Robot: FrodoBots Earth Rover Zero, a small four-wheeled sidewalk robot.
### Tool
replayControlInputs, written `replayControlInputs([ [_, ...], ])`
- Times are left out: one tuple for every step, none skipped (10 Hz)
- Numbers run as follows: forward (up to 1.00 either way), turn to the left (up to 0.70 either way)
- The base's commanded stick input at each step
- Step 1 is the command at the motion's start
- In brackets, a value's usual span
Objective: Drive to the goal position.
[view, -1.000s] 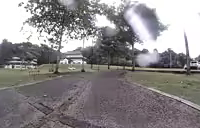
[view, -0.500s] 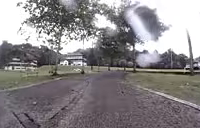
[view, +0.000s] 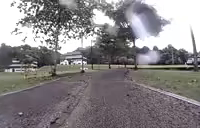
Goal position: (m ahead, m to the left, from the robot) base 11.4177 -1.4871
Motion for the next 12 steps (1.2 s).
replayControlInputs([
  [0.7,0.0],
  [0.7,0.0],
  [0.7,0.0],
  [0.7,0.0],
  [0.7,0.0],
  [0.7,0.0],
  [0.7,0.0],
  [0.7,0.0],
  [0.7,0.0],
  [0.7,0.0],
  [0.7,0.0],
  [0.7,0.0],
])
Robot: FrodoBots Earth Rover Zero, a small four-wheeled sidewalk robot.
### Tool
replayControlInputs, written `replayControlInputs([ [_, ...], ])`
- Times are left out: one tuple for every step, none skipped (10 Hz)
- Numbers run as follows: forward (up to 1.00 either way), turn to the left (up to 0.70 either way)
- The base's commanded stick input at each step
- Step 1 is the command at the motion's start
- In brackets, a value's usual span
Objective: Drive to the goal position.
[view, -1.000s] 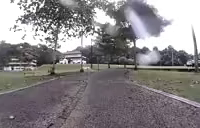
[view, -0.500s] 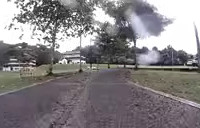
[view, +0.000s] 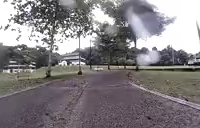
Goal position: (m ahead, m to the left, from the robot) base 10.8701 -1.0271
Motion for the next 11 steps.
replayControlInputs([
  [0.7,0.0],
  [0.7,0.0],
  [0.7,0.0],
  [0.7,0.0],
  [0.7,0.0],
  [0.7,0.0],
  [0.7,0.0],
  [0.7,0.0],
  [0.7,0.0],
  [0.7,0.0],
  [0.7,0.0],
])
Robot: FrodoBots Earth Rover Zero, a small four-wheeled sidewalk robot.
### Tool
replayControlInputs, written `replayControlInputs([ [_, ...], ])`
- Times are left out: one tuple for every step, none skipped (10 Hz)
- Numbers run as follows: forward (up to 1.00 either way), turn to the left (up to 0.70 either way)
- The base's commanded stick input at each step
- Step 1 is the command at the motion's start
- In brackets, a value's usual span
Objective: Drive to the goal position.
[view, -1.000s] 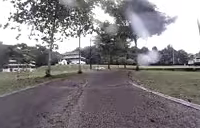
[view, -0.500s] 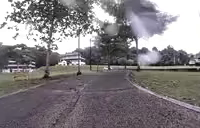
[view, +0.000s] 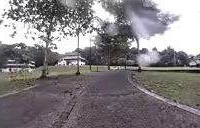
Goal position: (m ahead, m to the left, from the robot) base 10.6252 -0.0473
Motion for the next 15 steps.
replayControlInputs([
  [0.7,0.0],
  [0.7,0.0],
  [0.7,0.0],
  [0.7,0.0],
  [0.7,0.0],
  [0.7,0.0],
  [0.7,0.0],
  [0.7,0.0],
  [0.7,-0.35],
  [0.7,-0.04],
  [0.7,0.0],
  [0.7,0.0],
  [0.7,0.0],
  [0.7,0.0],
  [0.7,0.0],
])
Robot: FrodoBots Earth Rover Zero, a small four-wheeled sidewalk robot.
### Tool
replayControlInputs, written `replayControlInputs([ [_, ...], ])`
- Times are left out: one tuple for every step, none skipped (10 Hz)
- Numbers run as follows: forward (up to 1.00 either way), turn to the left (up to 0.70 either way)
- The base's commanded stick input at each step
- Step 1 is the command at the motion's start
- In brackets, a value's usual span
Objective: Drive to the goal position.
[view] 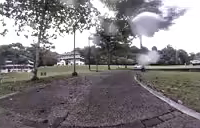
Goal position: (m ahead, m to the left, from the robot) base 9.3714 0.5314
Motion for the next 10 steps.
replayControlInputs([
  [0.7,0.0],
  [0.7,0.0],
  [0.7,0.0],
  [0.7,0.0],
  [0.7,0.0],
  [0.7,0.0],
  [0.7,0.0],
  [0.7,0.0],
  [0.7,0.0],
  [0.7,0.0],
])
